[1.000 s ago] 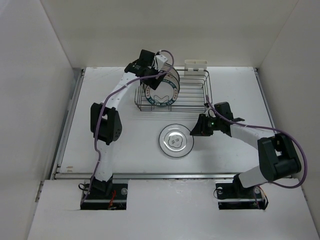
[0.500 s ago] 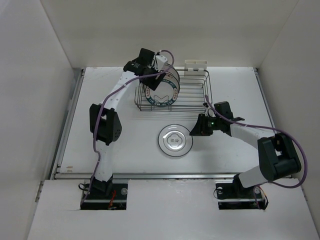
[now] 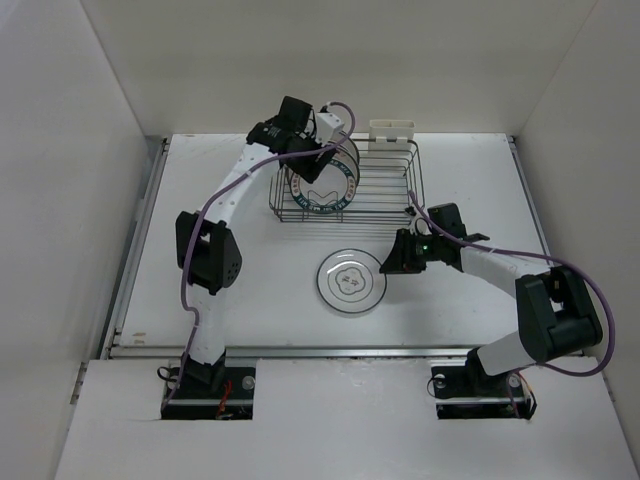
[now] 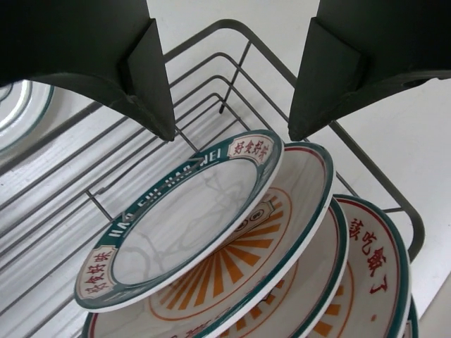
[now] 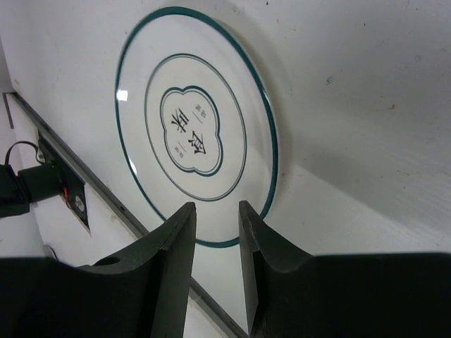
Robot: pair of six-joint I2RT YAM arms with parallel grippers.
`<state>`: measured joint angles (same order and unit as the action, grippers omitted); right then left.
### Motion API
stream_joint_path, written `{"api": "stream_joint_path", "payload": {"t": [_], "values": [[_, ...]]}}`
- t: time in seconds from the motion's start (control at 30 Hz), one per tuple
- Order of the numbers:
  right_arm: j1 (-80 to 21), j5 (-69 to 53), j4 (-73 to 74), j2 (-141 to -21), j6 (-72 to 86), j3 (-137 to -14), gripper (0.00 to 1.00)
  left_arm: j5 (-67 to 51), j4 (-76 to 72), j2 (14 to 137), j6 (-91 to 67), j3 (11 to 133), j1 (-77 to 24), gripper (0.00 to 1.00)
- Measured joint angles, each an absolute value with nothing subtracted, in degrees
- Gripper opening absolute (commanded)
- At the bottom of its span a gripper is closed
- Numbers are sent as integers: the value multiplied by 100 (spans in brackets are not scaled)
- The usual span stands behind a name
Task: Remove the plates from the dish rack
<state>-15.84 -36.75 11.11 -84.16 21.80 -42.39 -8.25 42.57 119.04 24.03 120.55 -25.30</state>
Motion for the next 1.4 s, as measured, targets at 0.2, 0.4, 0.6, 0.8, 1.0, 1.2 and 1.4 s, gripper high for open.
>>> {"api": "stream_joint_path", "payload": {"t": [0.2, 0.4, 0.6, 0.8, 1.0, 1.2, 1.4], "values": [[-1584, -3695, 1291, -8416, 2082, -4309, 35, -655, 3892, 11907, 2532, 11854, -2528, 64], [-1584, -3710, 1433, -8416, 2003, -4469, 35, -637, 3763, 11979, 2676, 11771, -2530, 59], [-1584, -3708, 1577, -8416, 1922, -4600, 35, -753, 3708, 12204, 2792, 11778, -2521, 55], [-1584, -3708, 1662, -8416, 1898, -4609, 35, -777, 3701, 12416, 2832, 11791, -2443, 38], [-1584, -3706, 1758, -8416, 1892, -4611, 35, -666, 3758, 12486, 2825, 11869, -2300, 7], [-1584, -3704, 1765, -8416, 1881, -4617, 35, -681, 4152, 12418, 2943, 12040, -2364, 0], [-1584, -3706, 1772, -8357, 1881, -4641, 35, -609, 4355, 12401, 2995, 12228, -2414, 0]]}}
